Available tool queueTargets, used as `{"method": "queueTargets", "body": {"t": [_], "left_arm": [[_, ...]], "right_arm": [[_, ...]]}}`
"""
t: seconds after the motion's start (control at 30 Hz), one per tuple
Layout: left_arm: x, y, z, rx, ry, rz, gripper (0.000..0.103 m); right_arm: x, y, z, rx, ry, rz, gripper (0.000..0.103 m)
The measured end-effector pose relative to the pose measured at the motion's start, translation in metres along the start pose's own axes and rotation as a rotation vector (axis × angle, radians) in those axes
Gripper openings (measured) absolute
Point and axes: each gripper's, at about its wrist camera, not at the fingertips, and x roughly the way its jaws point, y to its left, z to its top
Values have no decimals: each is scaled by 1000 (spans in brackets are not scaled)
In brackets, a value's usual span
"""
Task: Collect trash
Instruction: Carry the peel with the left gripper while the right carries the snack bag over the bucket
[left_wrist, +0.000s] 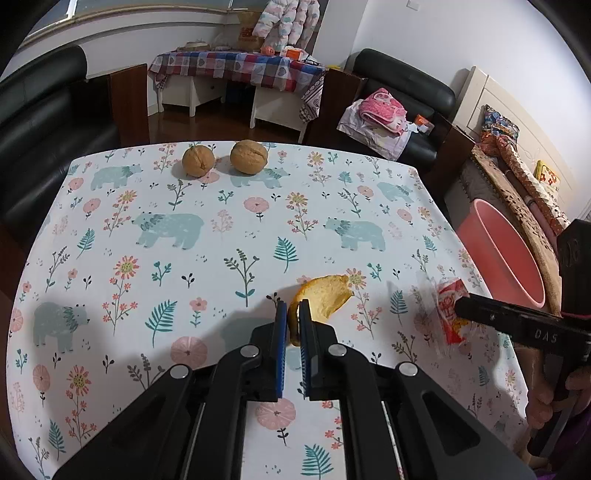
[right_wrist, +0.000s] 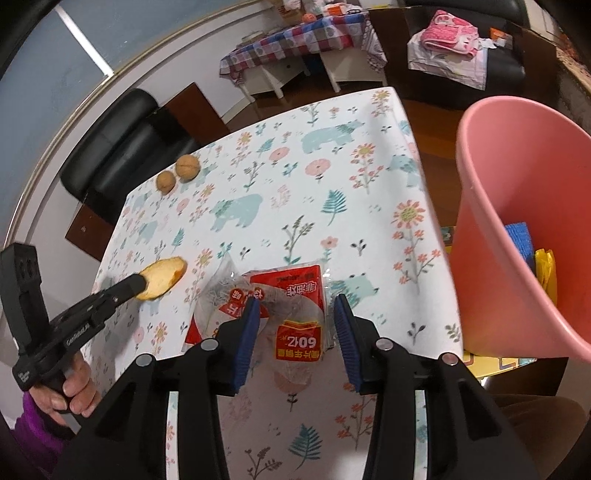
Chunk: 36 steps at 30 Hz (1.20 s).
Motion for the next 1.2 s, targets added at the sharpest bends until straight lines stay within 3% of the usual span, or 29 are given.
{"method": "queueTargets", "body": {"t": [0.07,0.13,0.23,0.63,1.2], "left_arm": [[-1,-1,0,0,-2,-1,6],[-2,-1,0,1,-3,-1,6],[-3,-2,1,1,-6,-2,6],[-13,-1,3,-1,-27,-13,6],[-35,-37,19,61,-85,-77,6]], "right_arm": [[-1,2,-2,-8,5,28,35],[-1,6,-5,-26,12,34,18],[-3,14,-9,-63,9,35,6],[-49,30,-4,-143,-132,28,6],[-96,7,10,-76,-275,-66,6]]}}
